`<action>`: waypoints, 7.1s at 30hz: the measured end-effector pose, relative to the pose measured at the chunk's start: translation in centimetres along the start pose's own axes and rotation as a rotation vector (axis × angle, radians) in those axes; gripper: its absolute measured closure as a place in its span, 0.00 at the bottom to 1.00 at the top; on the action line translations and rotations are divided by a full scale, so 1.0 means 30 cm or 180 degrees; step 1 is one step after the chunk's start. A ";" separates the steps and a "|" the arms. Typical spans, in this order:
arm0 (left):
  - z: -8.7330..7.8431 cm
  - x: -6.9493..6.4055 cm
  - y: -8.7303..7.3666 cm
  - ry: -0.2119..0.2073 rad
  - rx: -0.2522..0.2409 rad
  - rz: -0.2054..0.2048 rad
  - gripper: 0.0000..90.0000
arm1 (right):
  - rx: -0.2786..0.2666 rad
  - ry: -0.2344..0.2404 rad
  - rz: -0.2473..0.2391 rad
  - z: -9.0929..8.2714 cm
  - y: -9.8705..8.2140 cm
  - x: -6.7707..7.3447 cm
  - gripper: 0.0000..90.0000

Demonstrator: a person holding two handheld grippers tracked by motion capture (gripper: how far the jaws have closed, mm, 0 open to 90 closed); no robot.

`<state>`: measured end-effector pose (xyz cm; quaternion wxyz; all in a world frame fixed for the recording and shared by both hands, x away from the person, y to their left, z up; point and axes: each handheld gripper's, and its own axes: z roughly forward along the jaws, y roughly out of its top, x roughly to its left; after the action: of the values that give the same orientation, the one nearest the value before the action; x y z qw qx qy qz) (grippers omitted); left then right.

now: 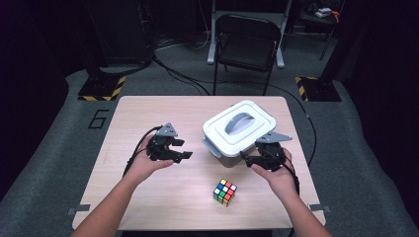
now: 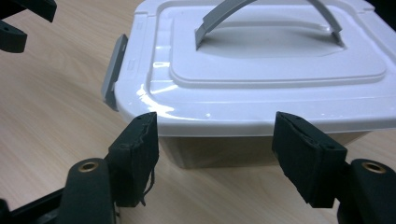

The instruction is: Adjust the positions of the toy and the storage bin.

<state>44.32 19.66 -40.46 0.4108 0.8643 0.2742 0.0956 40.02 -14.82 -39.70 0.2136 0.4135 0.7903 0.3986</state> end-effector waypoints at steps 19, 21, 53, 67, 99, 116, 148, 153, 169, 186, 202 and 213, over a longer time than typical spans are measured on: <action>0.036 0.024 0.065 -0.0020 -0.0011 -0.0057 0.41 | 0.0029 -0.0434 0.0282 0.047 0.040 -0.105 0.29; 0.040 0.027 0.063 -0.0017 -0.0004 -0.0090 0.40 | 0.0030 -0.0436 0.0305 0.055 0.039 -0.114 0.28; 0.050 0.055 0.062 0.0035 -0.0029 -0.0206 0.38 | 0.0151 -0.0758 0.0355 0.137 0.075 -0.100 0.19; 0.059 0.062 0.077 0.0046 -0.0023 -0.0217 0.38 | 0.0071 -0.0767 0.0211 0.141 0.082 -0.084 0.29; 0.274 0.132 0.268 0.0160 0.0093 -0.0303 0.39 | 0.0003 -0.0758 0.0465 0.075 0.039 -0.131 0.26; 0.275 0.110 0.255 -0.0061 0.0064 -0.0350 0.40 | 0.0040 -0.0573 0.0608 0.107 0.040 -0.120 0.25; 0.132 0.084 0.150 0.0038 0.0000 -0.0455 0.42 | -0.0040 -0.0340 0.0382 0.223 0.117 -0.072 0.44; 0.152 0.083 0.154 -0.0004 -0.0030 -0.0488 0.41 | -0.0027 -0.0349 0.0401 0.222 0.118 -0.075 0.43; 0.136 0.016 0.147 -0.0079 0.0037 -0.0364 0.39 | -0.0004 -0.0262 0.0533 0.223 0.118 -0.124 0.47; 0.147 -0.026 0.140 -0.0229 -0.0023 -0.0364 0.41 | -0.0049 -0.0373 0.0372 0.211 0.173 -0.130 0.46; 0.184 -0.074 0.137 -0.0333 0.0104 -0.0231 0.43 | -0.0143 -0.0207 0.0222 0.192 0.249 -0.029 0.44; 0.106 -0.015 0.087 -0.0146 0.0059 -0.0350 0.43 | -0.0002 -0.0333 0.0084 0.271 0.261 0.017 0.50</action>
<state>46.22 15.99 -40.50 0.4137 0.8536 0.3126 0.0504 48.96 -8.05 -38.19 0.2494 0.4441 0.7724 0.3795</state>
